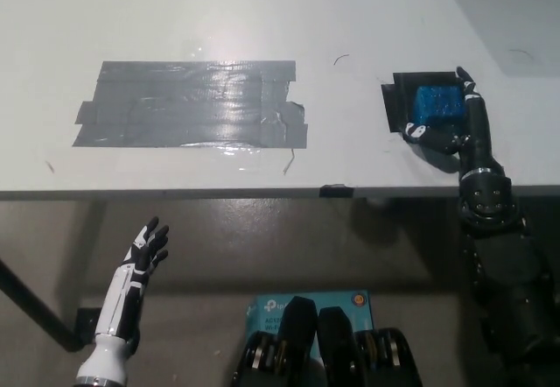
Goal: A rubick's cube is kept in the black marked spot on the table and the robot uses its right arm to pick it up and hands it to a person
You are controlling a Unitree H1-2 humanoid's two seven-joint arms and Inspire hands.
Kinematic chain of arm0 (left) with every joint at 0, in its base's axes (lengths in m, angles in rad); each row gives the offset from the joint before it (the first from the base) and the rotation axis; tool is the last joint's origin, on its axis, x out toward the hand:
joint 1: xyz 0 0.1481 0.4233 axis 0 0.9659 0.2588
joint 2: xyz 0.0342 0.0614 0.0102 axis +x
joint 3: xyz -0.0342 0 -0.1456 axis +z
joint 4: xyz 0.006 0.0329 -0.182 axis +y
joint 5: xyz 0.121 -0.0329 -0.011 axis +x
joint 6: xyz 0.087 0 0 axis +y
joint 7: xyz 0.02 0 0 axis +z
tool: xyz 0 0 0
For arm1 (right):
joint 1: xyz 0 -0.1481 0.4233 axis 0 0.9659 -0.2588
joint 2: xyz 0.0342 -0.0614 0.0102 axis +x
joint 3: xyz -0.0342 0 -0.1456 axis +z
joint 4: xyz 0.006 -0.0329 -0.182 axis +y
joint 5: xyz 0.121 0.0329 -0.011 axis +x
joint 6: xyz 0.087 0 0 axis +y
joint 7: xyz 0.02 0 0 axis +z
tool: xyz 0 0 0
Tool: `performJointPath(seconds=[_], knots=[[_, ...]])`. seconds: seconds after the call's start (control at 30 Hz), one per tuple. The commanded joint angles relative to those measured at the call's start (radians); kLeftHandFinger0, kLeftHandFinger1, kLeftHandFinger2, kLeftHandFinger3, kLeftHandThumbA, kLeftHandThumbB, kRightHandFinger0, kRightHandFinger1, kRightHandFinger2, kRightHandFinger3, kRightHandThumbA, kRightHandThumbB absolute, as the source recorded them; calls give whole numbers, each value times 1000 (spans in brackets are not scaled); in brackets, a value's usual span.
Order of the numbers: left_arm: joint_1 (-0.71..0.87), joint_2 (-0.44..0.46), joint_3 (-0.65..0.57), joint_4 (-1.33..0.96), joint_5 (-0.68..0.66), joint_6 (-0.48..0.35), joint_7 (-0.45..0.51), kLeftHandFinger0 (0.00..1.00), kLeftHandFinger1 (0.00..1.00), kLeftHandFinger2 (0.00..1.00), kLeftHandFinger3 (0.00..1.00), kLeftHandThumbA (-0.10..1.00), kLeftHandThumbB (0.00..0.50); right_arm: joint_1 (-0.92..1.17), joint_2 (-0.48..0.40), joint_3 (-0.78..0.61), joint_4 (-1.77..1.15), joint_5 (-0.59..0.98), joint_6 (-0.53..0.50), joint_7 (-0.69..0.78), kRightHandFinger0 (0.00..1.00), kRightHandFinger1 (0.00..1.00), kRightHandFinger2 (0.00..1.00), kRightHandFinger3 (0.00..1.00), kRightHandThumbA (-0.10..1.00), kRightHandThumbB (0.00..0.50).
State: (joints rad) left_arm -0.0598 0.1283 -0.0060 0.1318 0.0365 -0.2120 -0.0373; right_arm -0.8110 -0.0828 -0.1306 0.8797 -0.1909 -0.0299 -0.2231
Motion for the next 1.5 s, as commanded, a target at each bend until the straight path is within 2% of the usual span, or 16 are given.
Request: performJointPath(seconds=[0.0, 0.3, 0.43, 0.5, 0.57, 0.6, 0.67, 0.7, 0.73, 0.77, 0.8, 0.87, 0.9, 0.97, 1.1, 1.47], knots=[[-16, 11, -6, -31, 8, -26, -13, 1000, 1000, 1000, 1000, 1000, 201, -68, -13, -18, 70, 69, -40, 11, 1000, 1000, 1000, 1000, 887, 458], [-18, 13, -5, -28, 4, -29, -16, 1000, 1000, 1000, 1000, 1000, 199, -98, -20, -20, 150, 105, -46, 26, 1000, 1000, 1000, 1000, 909, 437], [-22, 14, -6, -24, 14, -28, -11, 1000, 1000, 1000, 1000, 1000, 205, -123, -16, -77, 205, 199, 8, 88, 1000, 1000, 1000, 1000, 838, 345], [-20, 16, -6, -24, 12, -30, -13, 1000, 1000, 1000, 1000, 1000, 203, -138, -22, -90, 274, 214, 17, 115, 1000, 1000, 1000, 1000, 808, 341], [-20, 15, -7, -24, 10, -34, -15, 1000, 1000, 1000, 1000, 1000, 192, -150, -30, -80, 327, 198, 54, 111, 1000, 1000, 1000, 1000, 740, 322], [-20, 15, -7, -26, 6, -31, -18, 1000, 1000, 1000, 1000, 1000, 194, -157, -35, -58, 352, 173, 77, 99, 1000, 1000, 1000, 1000, 580, 291], [-28, 17, -6, -25, 6, -26, -18, 1000, 1000, 1000, 1000, 1000, 210, -182, -40, -14, 392, 126, 144, 47, 1000, 1000, 1000, 1000, 282, 304], [-29, 17, -6, -26, 9, -23, -17, 1000, 1000, 1000, 1000, 1000, 219, -181, -42, 24, 396, 86, 154, 36, 876, 787, 786, 927, 35, 276], [-30, 18, -6, -27, 11, -17, -15, 1000, 1000, 1000, 1000, 1000, 221, -177, -45, 81, 401, 35, 153, 34, 515, 545, 536, 476, -92, 280], [-31, 18, -6, -28, 11, -13, -16, 1000, 1000, 1000, 1000, 1000, 222, -174, -48, 111, 405, 19, 149, 36, 370, 426, 529, 447, -98, 292], [-32, 18, -5, -28, 10, -14, -16, 1000, 1000, 1000, 1000, 1000, 212, -173, -49, 125, 409, 17, 147, 43, 84, 148, 266, 371, -100, 287], [-34, 18, -6, -25, 11, -21, -17, 1000, 1000, 1000, 1000, 1000, 209, -170, -50, 155, 419, 16, 155, 44, 3, 192, 461, 451, -100, 289], [-35, 19, -7, -24, 9, -21, -18, 1000, 1000, 1000, 1000, 1000, 215, -168, -50, 170, 426, 11, 155, 47, 46, 312, 651, 503, -100, 248], [-32, 20, -6, -27, 4, -14, -20, 1000, 1000, 1000, 1000, 1000, 221, -162, -48, 202, 437, -2, 148, 52, 111, 525, 869, 595, -100, 242], [-32, 20, -5, -29, 7, -20, -21, 1000, 1000, 1000, 1000, 1000, 199, -153, -50, 224, 438, 10, 125, 51, 178, 678, 992, 882, -100, 226], [-41, 17, 0, -26, 0, -18, -26, 1000, 1000, 1000, 1000, 998, 198, -141, -58, 209, 406, 37, 54, -14, 261, 755, 1000, 870, -100, 209]])
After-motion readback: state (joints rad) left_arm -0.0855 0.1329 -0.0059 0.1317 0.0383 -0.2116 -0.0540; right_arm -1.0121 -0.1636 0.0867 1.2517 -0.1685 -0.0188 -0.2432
